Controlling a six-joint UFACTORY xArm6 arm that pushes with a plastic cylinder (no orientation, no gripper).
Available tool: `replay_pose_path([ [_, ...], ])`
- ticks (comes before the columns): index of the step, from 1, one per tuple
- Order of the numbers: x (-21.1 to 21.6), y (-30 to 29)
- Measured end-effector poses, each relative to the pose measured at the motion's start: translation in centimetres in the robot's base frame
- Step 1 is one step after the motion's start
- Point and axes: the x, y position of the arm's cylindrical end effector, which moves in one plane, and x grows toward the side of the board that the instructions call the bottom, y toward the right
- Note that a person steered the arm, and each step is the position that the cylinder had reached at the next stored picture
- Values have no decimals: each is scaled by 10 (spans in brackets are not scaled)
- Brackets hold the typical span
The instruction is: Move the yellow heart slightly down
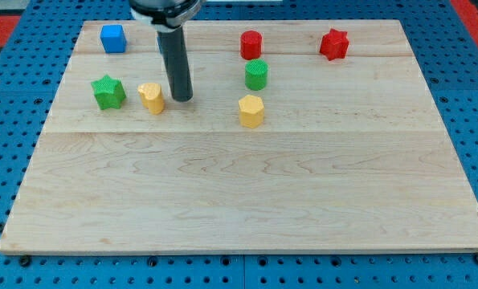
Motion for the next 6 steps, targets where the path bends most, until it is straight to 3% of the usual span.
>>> replay_pose_path([
  [1, -48, -19],
  [3, 29, -57],
  [4, 47, -44],
  [6, 32, -104],
])
